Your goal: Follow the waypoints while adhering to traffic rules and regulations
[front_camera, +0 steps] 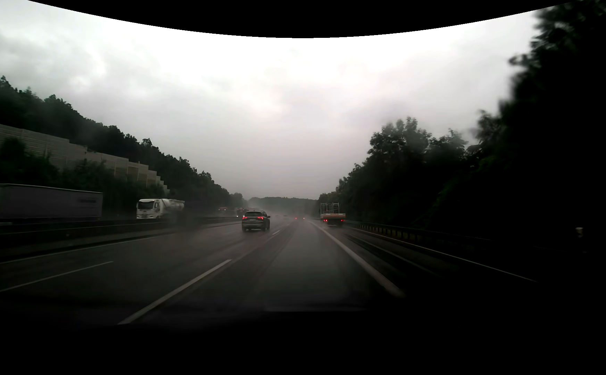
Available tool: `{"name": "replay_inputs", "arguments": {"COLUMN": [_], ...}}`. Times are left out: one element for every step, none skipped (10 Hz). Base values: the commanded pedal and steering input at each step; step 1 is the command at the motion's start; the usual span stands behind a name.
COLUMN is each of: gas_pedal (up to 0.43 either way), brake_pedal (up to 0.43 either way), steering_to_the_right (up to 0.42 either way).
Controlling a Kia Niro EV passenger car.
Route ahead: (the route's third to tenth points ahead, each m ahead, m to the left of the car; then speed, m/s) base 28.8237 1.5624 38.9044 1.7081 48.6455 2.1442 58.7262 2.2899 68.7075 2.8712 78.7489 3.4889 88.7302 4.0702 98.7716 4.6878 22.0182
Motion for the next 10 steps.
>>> {"name": "replay_inputs", "arguments": {"gas_pedal": [0.047, 0.047, 0.047, 0.047, 0.059, 0.067, 0.079, 0.079, 0.079, 0.079], "brake_pedal": [0.0, 0.0, 0.0, 0.0, 0.0, 0.0, 0.0, 0.0, 0.0, 0.0], "steering_to_the_right": [-0.003, -0.004, -0.003, -0.004, -0.004, -0.004, -0.004, -0.004, -0.004, -0.004]}}
